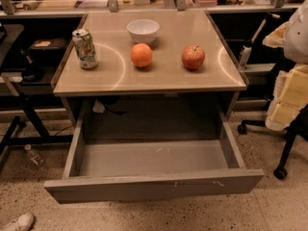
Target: Close top drawer
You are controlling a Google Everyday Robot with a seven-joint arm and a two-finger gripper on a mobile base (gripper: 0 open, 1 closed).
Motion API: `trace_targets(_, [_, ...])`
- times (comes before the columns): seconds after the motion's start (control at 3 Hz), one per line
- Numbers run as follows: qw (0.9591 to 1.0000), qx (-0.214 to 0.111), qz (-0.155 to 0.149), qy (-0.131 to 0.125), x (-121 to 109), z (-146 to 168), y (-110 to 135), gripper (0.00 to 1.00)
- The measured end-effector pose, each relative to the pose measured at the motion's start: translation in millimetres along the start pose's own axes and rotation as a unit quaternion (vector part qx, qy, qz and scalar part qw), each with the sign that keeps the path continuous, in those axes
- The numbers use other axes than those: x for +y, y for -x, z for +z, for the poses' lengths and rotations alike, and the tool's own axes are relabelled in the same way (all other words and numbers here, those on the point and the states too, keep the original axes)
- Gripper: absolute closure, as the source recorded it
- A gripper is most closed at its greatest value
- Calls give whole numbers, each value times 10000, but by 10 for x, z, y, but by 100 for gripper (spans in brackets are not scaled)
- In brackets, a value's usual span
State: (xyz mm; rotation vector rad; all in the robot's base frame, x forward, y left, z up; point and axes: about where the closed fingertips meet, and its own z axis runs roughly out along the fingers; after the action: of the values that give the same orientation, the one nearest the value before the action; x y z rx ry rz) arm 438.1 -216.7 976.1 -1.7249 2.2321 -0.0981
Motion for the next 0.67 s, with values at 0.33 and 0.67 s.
trace_targets(0.33, [10000, 0, 0, 0, 0, 0, 0, 0])
trace_targets(0.67, [10000, 0, 0, 0, 0, 0, 0, 16])
